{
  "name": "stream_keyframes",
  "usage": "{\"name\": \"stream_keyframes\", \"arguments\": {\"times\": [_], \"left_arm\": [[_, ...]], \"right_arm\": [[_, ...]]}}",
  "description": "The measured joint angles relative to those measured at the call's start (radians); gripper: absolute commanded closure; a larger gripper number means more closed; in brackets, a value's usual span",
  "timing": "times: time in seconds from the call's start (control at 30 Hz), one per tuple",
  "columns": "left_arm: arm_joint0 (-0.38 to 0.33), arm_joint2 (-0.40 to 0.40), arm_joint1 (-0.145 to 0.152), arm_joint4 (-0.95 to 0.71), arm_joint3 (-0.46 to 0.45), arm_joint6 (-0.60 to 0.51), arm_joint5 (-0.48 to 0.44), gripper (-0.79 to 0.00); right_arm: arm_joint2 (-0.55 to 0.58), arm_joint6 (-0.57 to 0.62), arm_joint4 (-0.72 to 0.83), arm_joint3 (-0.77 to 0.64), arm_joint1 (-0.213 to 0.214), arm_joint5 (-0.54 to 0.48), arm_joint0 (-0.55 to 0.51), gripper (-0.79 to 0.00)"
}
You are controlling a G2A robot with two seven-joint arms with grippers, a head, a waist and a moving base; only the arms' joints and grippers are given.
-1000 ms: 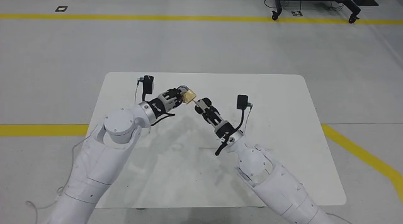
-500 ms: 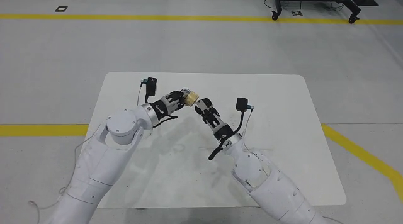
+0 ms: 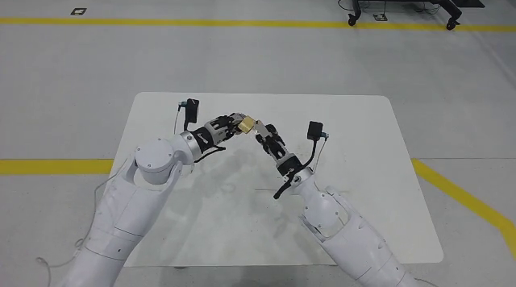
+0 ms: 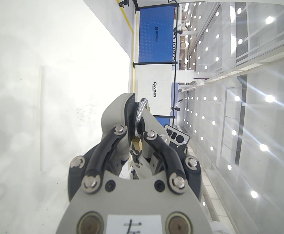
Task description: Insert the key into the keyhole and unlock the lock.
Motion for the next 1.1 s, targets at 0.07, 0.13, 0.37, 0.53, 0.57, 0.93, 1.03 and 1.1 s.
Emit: {"name": "stream_keyframes", "arguments": {"times": [0.07, 0.13, 0.37, 0.53, 0.57, 0.93, 1.03, 1.1], "left_arm": [[0.000, -0.002, -0.001, -0.001, 0.001, -0.001, 0.004, 0.000], [-0.001, -0.004, -0.001, -0.001, 0.001, -0.003, 0.006, 0.000], [-0.005, -0.006, -0.002, -0.002, 0.008, -0.024, 0.039, 0.000], [-0.017, -0.037, -0.007, -0.153, 0.049, -0.084, 0.124, 0.000], [-0.022, -0.041, -0.007, -0.178, 0.058, -0.095, 0.147, 0.000], [-0.069, -0.062, -0.024, -0.578, 0.178, -0.300, 0.408, 0.000], [-0.089, -0.050, -0.024, -0.593, 0.203, -0.333, 0.450, 0.000], [-0.096, -0.040, -0.024, -0.583, 0.208, -0.338, 0.449, 0.000]], "right_arm": [[0.000, 0.000, 0.000, 0.000, 0.000, 0.000, 0.000, -0.785], [0.000, 0.000, 0.000, 0.000, 0.000, 0.000, 0.000, -0.785], [0.001, 0.001, 0.002, -0.001, 0.000, 0.000, -0.001, -0.785], [0.110, 0.019, 0.089, -0.051, 0.016, -0.069, -0.065, 0.000], [0.137, 0.028, 0.103, -0.063, 0.021, -0.086, -0.083, 0.000], [0.208, 0.379, 0.348, -0.170, 0.041, -0.315, -0.162, 0.000], [0.188, 0.412, 0.345, -0.161, 0.038, -0.320, -0.144, 0.000], [0.175, 0.408, 0.327, -0.154, 0.034, -0.309, -0.131, 0.000]]}}
